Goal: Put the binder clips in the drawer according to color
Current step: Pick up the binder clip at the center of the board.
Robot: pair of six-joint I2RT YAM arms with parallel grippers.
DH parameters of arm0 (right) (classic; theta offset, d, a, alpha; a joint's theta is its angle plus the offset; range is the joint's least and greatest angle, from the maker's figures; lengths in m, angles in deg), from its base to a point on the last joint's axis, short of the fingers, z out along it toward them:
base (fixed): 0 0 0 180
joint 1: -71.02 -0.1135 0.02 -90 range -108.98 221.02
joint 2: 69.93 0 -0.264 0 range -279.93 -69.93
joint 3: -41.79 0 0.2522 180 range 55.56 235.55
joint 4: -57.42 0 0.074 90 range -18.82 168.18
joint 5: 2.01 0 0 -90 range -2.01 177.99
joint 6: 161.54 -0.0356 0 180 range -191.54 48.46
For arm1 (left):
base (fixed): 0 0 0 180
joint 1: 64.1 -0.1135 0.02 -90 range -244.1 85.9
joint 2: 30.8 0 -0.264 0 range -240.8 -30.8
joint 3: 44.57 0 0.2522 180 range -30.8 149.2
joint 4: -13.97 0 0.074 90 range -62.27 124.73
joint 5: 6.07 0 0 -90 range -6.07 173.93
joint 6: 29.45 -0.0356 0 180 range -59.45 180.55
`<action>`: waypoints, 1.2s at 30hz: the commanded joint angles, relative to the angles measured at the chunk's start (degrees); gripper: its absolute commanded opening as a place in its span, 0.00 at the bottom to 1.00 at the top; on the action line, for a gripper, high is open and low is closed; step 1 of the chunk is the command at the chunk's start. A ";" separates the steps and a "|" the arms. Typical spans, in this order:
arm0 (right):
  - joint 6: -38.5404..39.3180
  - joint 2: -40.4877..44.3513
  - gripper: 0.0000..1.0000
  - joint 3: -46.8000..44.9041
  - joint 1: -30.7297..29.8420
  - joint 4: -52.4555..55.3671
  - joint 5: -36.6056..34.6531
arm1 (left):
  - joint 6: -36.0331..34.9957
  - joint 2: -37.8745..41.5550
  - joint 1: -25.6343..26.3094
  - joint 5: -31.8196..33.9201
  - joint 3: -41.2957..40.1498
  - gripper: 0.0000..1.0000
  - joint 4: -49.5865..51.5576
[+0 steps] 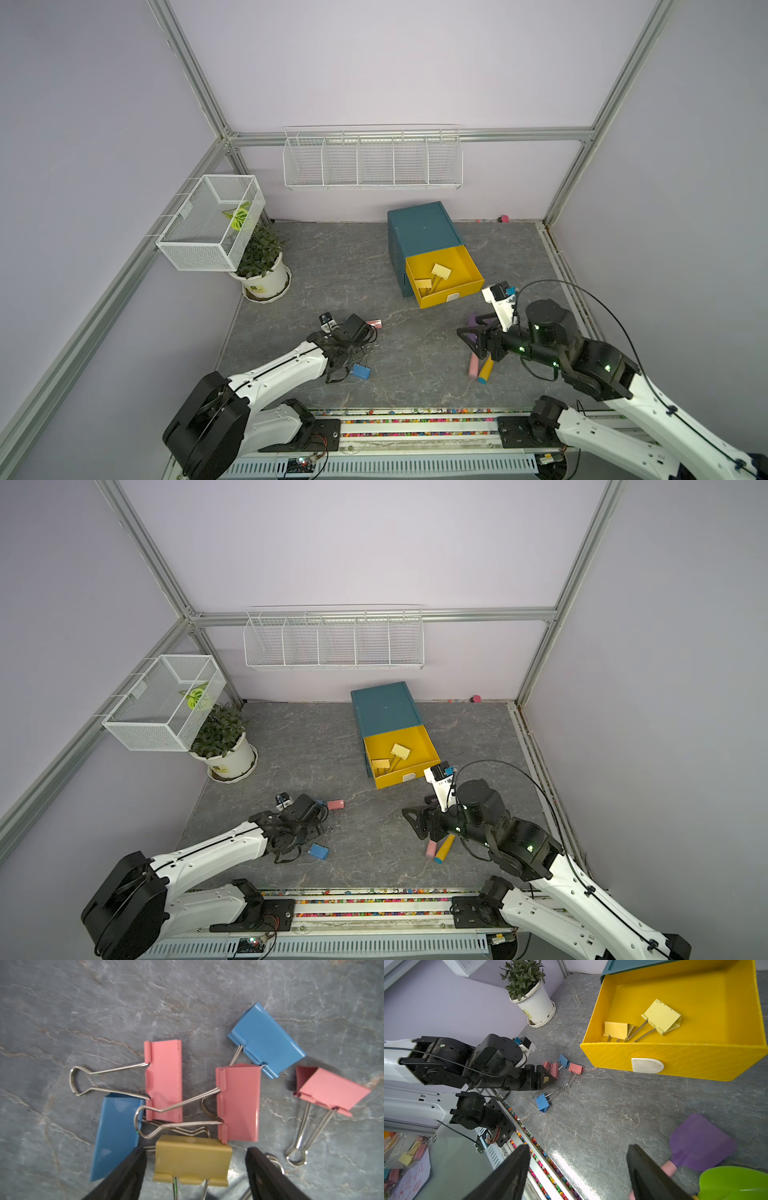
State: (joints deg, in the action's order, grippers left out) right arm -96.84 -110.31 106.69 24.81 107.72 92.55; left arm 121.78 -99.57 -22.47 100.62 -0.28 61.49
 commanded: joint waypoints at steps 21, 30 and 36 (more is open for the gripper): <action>-1.16 -0.60 0.79 -0.51 -0.10 -1.74 0.01 | -2.64 -2.80 -0.32 -1.28 0.00 0.54 -2.16; -1.32 -0.25 0.79 -0.60 -0.10 -1.54 -0.49 | -1.13 -0.61 -0.17 -3.34 3.34 0.51 2.38; -1.34 -0.16 0.79 -1.03 -0.10 -1.83 -0.59 | -1.88 4.98 0.30 -2.68 8.61 0.51 8.23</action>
State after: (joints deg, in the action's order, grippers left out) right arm -97.67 -110.73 106.65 24.81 107.32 92.50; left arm 120.04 -96.90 -22.45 97.58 4.59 66.27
